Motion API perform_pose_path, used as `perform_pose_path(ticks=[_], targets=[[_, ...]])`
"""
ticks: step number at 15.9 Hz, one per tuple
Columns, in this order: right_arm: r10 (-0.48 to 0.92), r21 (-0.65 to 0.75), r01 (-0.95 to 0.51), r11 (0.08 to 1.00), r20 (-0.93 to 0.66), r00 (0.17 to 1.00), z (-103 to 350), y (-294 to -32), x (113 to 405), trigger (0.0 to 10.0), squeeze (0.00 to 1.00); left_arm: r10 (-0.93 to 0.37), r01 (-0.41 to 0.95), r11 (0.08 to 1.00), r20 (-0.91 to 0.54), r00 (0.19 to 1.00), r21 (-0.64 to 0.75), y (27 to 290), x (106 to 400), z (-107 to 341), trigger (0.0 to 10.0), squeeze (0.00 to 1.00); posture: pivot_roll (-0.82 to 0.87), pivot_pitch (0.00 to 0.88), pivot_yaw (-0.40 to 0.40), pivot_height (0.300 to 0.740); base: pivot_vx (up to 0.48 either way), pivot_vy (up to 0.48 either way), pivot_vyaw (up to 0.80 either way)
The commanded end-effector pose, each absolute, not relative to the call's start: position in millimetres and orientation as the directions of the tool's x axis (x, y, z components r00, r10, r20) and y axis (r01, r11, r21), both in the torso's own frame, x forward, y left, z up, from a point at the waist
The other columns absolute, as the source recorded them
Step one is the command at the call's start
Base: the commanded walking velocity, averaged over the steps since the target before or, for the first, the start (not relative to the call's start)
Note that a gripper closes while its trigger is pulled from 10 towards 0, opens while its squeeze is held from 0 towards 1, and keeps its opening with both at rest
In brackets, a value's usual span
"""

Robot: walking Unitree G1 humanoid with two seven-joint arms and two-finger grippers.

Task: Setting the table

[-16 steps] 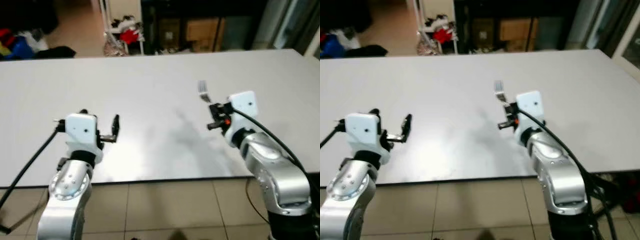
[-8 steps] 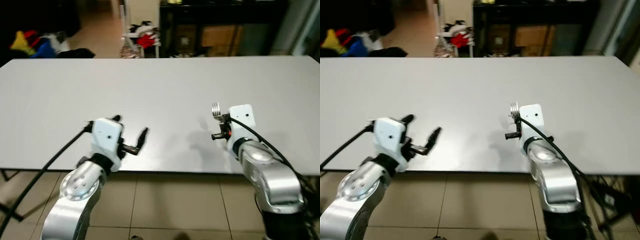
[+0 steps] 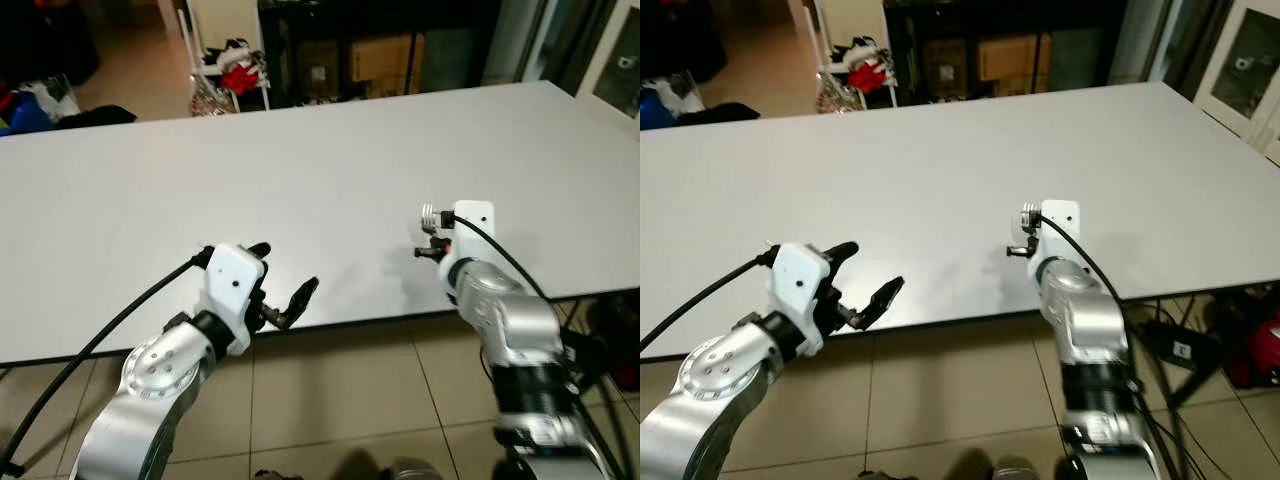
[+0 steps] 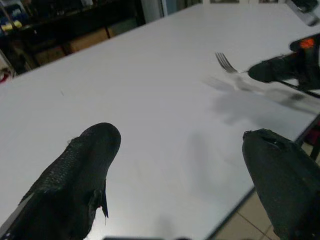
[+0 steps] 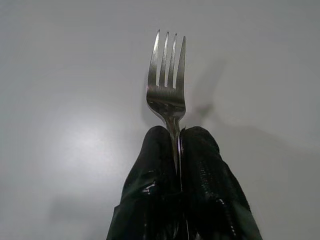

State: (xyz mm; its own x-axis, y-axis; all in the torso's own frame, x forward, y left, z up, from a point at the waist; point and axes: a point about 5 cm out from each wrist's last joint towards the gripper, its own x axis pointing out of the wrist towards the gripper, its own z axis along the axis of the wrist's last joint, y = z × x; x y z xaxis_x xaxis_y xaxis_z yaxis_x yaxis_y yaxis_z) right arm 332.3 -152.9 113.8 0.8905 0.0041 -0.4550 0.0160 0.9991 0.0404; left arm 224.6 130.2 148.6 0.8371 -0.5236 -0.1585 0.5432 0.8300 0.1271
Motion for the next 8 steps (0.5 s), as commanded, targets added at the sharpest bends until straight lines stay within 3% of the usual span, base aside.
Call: perform_pose_path(ticks=[1,5,8], targets=[[0.034,0.062,-0.011,0.998,-0.398,0.917,124,-144,340,10.0,0.00,-0.502,0.524,0.839,-0.164,0.849,0.145,134,224,150,10.0,0.00,-0.12,0.064,0.084,0.740,0.000,0.000,0.00],[0.141,0.031,-0.139,0.990,-0.317,0.938,131,-122,355,10.0,0.00,-0.442,0.469,0.865,-0.172,0.880,0.177,142,223,151,10.0,0.00,-0.10,0.080,0.069,0.740,0.000,0.000,0.00],[0.169,0.037,-0.165,0.986,-0.208,0.963,152,-123,355,10.0,0.00,-0.250,0.269,0.946,-0.120,0.961,0.182,160,229,156,10.0,0.00,-0.10,0.070,0.053,0.740,0.000,0.000,0.00]])
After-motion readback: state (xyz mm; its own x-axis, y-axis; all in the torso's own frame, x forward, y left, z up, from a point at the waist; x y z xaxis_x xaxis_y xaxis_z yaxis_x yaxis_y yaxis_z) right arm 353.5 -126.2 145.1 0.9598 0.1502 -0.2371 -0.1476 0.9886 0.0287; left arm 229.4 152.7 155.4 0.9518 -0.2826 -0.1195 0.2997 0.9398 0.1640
